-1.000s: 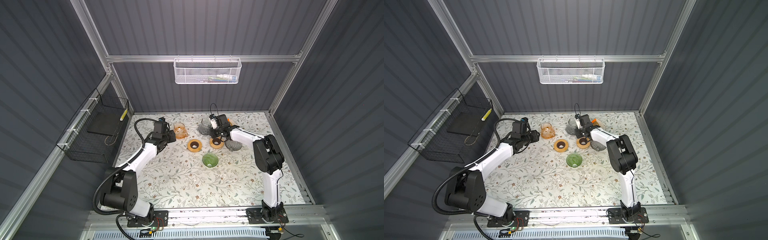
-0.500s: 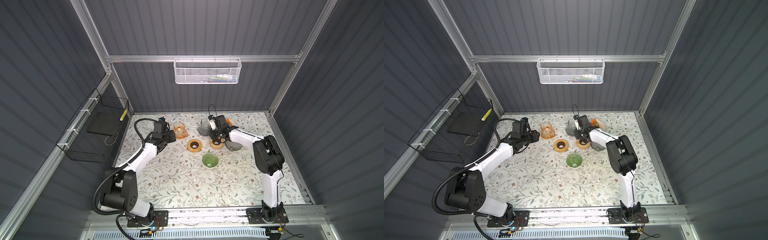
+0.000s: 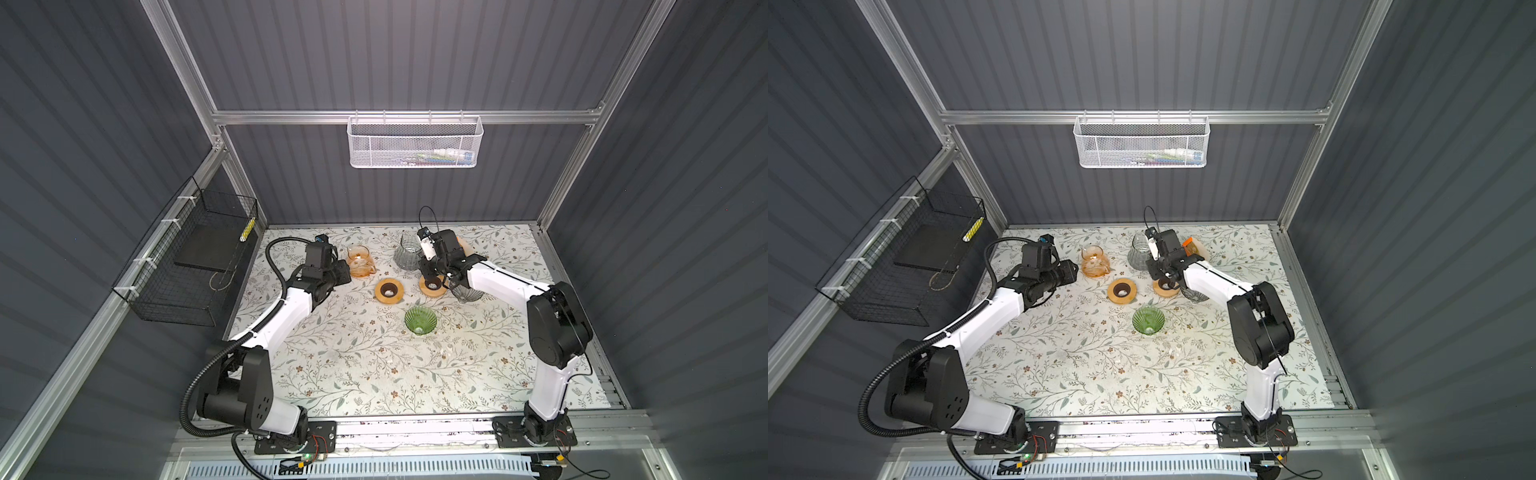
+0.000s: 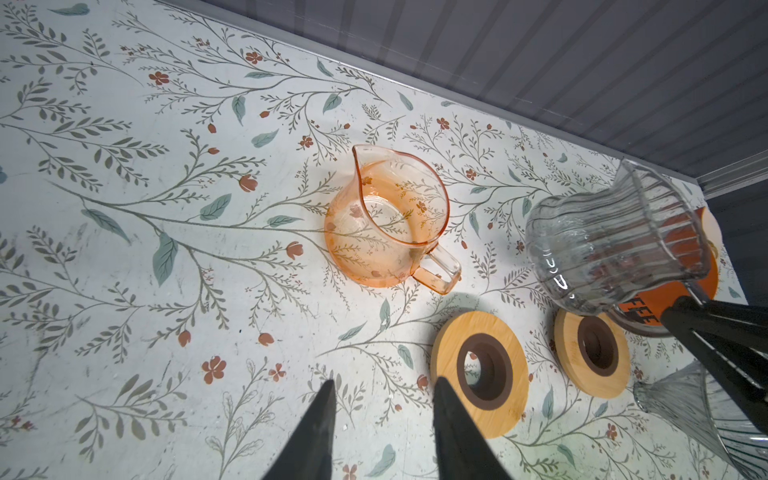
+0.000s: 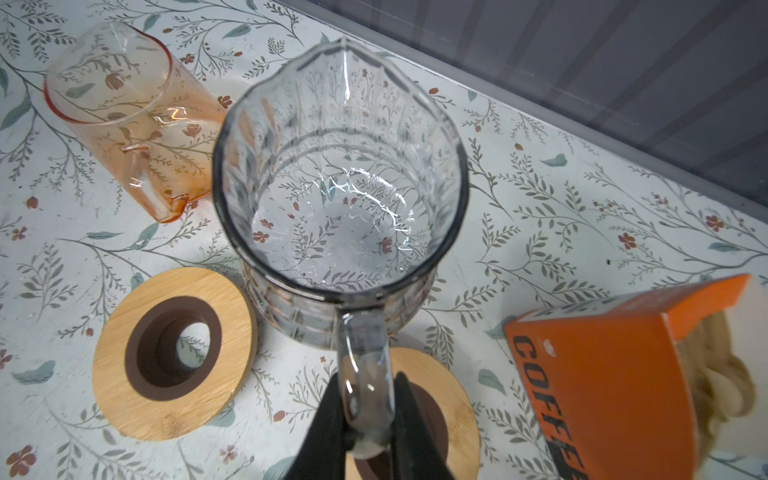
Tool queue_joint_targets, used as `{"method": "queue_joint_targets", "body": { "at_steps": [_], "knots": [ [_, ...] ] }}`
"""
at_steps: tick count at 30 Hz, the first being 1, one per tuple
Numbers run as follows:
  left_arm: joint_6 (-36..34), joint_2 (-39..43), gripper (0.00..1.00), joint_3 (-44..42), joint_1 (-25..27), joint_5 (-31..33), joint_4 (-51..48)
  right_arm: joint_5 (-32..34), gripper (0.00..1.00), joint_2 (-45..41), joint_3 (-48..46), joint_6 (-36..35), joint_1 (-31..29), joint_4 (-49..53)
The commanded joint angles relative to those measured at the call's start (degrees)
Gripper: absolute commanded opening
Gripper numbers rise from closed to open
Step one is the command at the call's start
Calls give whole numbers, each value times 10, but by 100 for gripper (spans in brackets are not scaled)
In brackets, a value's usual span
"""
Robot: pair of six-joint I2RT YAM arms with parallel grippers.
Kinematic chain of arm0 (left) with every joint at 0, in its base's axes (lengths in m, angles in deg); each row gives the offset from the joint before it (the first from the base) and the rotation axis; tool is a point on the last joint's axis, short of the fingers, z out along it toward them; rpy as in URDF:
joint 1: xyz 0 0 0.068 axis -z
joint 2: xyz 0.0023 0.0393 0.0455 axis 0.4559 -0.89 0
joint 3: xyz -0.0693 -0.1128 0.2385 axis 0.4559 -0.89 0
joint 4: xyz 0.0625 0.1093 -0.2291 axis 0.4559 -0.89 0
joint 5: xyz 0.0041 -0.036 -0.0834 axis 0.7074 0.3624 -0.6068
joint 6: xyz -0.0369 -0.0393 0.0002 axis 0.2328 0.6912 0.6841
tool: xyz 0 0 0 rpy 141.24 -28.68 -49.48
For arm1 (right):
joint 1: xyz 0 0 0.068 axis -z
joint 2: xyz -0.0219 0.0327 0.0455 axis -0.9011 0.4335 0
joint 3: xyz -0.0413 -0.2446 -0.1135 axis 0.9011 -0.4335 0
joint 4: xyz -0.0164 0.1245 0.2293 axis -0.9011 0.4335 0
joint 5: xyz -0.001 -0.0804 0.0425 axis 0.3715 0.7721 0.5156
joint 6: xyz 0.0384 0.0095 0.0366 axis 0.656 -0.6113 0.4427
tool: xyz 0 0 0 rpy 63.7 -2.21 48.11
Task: Place the coffee filter in the dripper
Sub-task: 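Close the right gripper on the grey glass pitcher's handle and lift, then carry the grey glass pitcher toward the robot with the right gripper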
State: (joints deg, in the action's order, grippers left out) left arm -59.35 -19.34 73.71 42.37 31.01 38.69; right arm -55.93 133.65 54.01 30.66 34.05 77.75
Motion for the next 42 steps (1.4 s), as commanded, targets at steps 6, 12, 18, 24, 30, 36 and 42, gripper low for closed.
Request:
{"method": "queue_joint_targets", "body": {
  "at_steps": [6, 12, 18, 24, 30, 36, 42],
  "knots": [
    [6, 25, 39, -6, 1, 11, -28, 7, 0, -68, -33, 12, -24, -21],
    [1, 43, 40, -11, 1, 13, -35, 29, 0, -115, -56, 8, -54, 2],
    [-10, 61, 40, -11, 1, 24, -58, 32, 0, -182, -102, 24, -84, 12],
    [-9, 89, 41, -26, 1, 29, -65, 6, 0, -249, -153, 57, -133, 13],
    [-13, 109, 41, -43, 1, 21, -81, 46, 0, -287, -171, 66, -198, 30],
    [-4, 133, 42, -73, 1, 19, -82, 78, 0, -312, -171, 64, -269, 58],
    [4, 158, 42, -83, 1, 8, -114, 91, 0, -331, -179, 87, -331, 84]
  ]
}}
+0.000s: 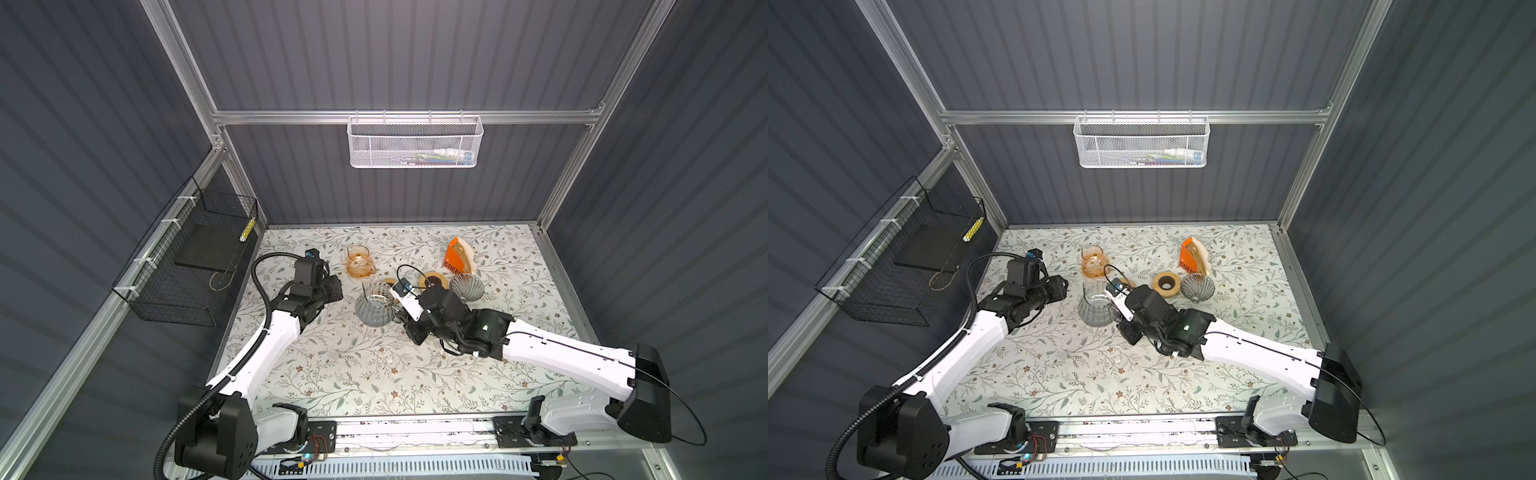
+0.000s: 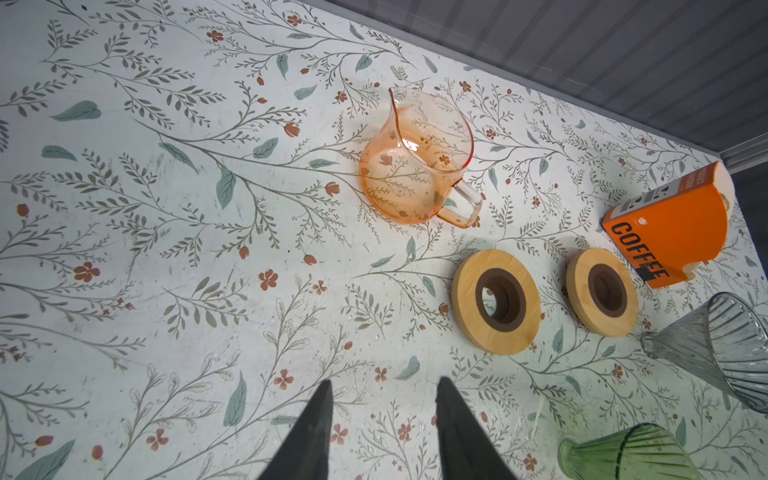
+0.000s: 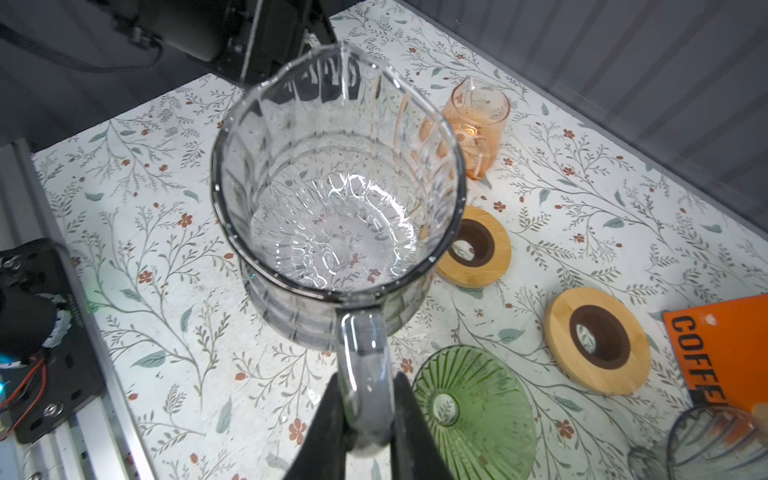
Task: Place the coffee filter in the dripper
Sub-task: 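Carry the grey glass pitcher toward the robot with the right gripper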
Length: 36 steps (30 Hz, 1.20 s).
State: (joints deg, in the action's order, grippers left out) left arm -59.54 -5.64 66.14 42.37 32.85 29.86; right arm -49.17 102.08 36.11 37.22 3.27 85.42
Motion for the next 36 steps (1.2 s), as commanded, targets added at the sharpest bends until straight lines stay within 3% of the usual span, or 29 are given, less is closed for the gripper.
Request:
{"method": "queue_joint_targets", "body": {
  "at_steps": [1, 8, 12, 25, 36],
  "knots": [
    [7, 24, 42, -10, 1, -10, -27, 27, 0, -16, 3, 25, -30, 15],
    [1, 31, 43, -2, 1, -7, -47, 70, 0, -11, 2, 21, -98, 50],
    [4, 38, 43, -10, 1, -2, -42, 62, 0, -11, -11, 36, -117, 44],
    [17, 35, 43, -17, 1, -9, -25, 47, 0, -13, -65, 55, -161, 27],
    [21, 32, 43, -27, 1, -8, -14, 44, 0, 33, -84, 51, -168, 14]
  ]
}}
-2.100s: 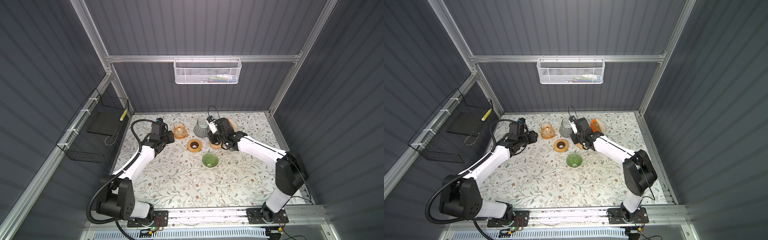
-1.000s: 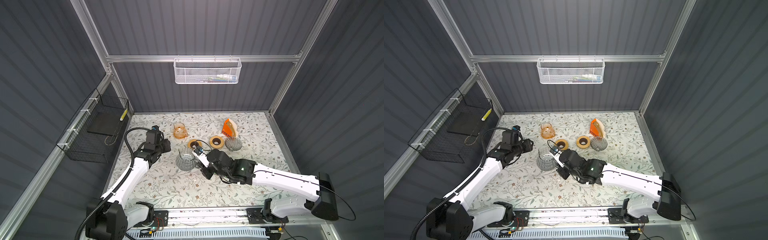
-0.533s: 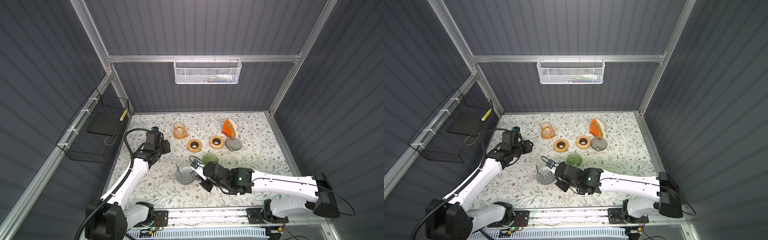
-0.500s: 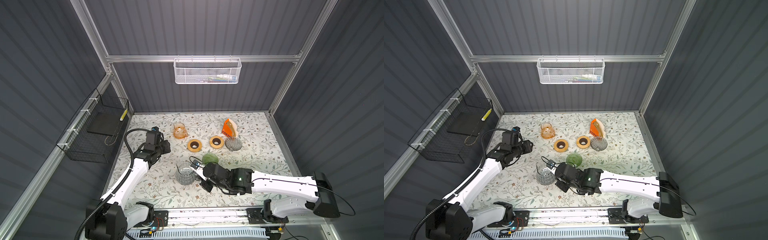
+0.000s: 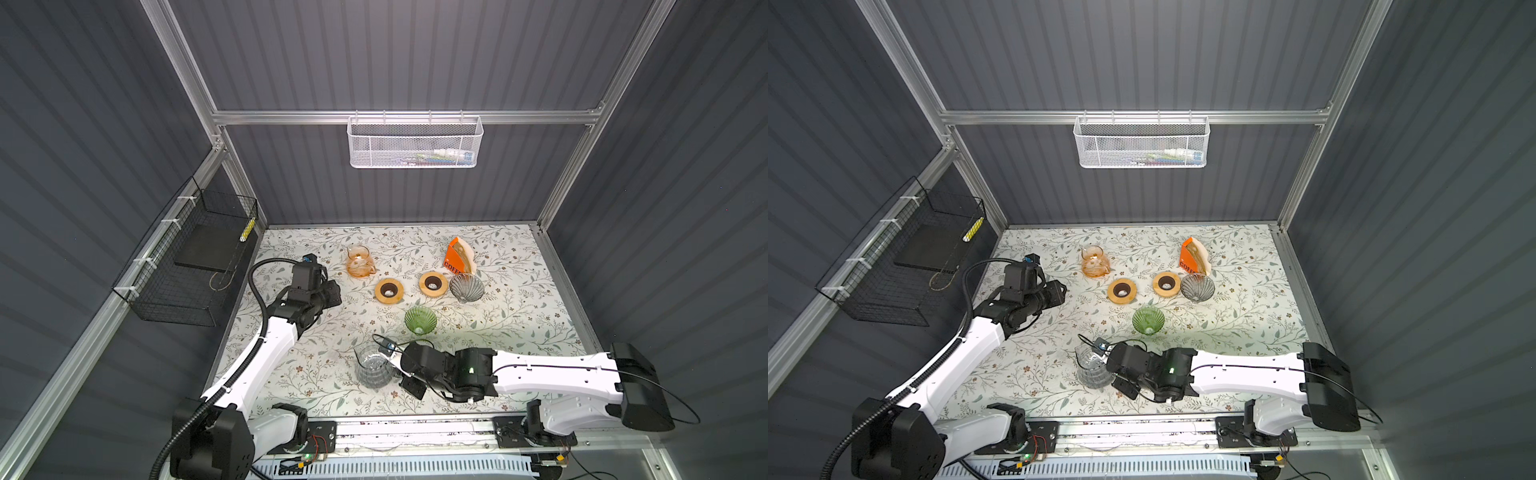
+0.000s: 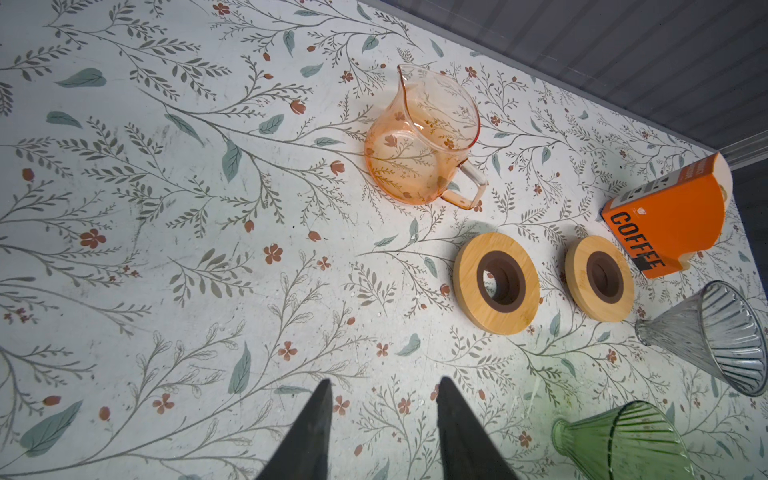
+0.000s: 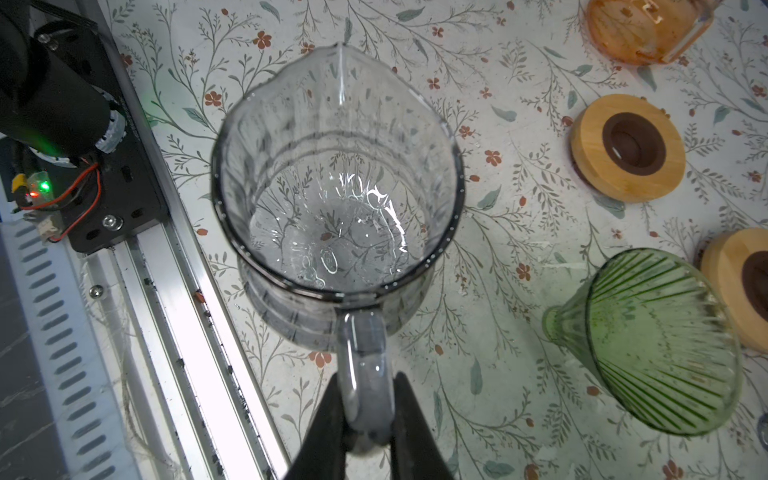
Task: Place the coffee filter in the dripper
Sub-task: 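Carry the grey glass pitcher toward the robot with the right gripper, then lower the grey glass pitcher onto the table near the robot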
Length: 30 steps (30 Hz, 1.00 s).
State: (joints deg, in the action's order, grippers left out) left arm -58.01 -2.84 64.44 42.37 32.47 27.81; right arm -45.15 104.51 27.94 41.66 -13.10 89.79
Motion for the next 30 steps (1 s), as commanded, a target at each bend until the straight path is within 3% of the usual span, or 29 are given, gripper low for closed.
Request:
{"method": "queue_joint_targets", "body": {
  "at_steps": [1, 30],
  "knots": [
    [6, 4, 43, -10, 1, -4, 9, 4, 0, 12, -4, 6, -5, -34],
    [11, -7, 43, -9, 1, -2, 12, -9, 0, 80, -5, -7, -5, -63]
  ]
}}
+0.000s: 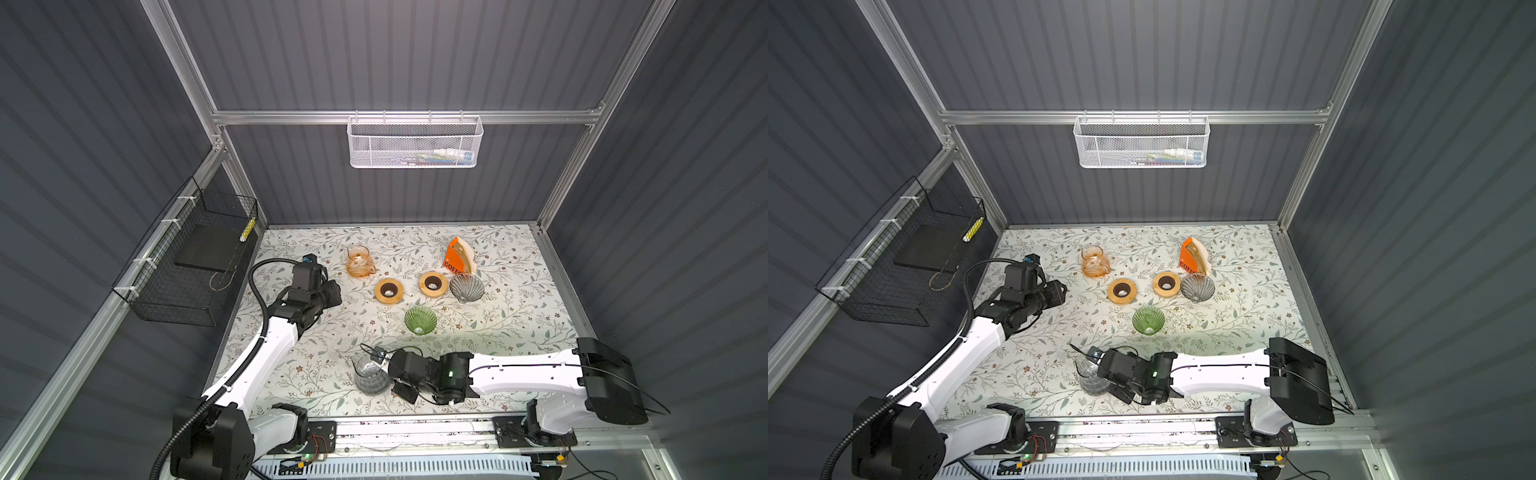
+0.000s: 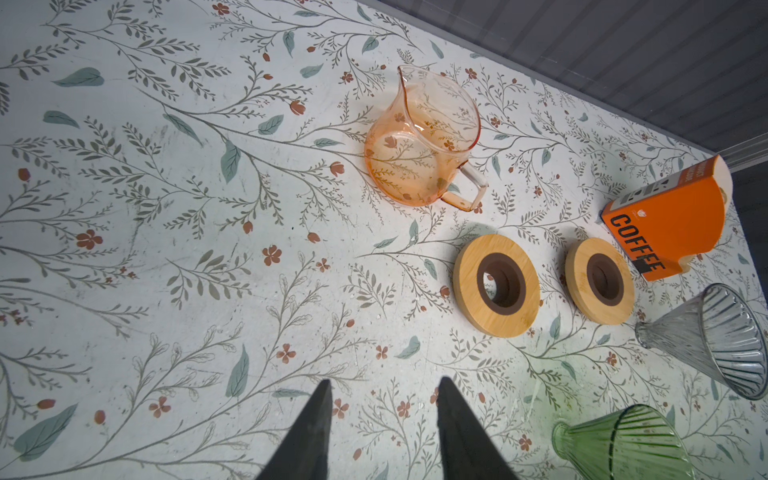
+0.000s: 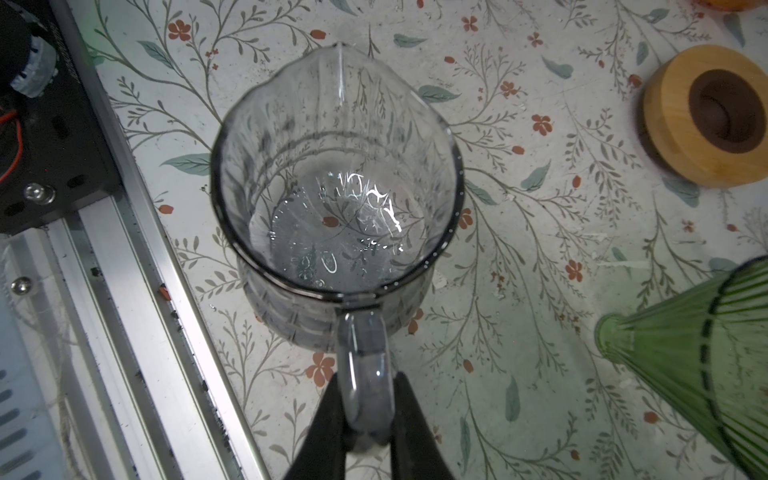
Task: Place the coffee filter in the dripper
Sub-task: 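Lower the grey glass pitcher onto the table near the robot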
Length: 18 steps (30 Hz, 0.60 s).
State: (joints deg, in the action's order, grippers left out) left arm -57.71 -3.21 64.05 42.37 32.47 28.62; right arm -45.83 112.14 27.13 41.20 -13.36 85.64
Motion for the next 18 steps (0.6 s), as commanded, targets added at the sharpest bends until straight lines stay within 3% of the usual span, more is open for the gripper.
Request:
{"method": "queue_joint_targets", "body": {
  "at_steps": [1, 18],
  "knots": [
    [9, -3, 43, -5, 1, -2, 4, -3, 0, 5, 4, -2, -2, -20],
    [12, -3, 43, -4, 1, 2, 3, 16, 2, 26, 8, -19, -2, -19]
  ]
}}
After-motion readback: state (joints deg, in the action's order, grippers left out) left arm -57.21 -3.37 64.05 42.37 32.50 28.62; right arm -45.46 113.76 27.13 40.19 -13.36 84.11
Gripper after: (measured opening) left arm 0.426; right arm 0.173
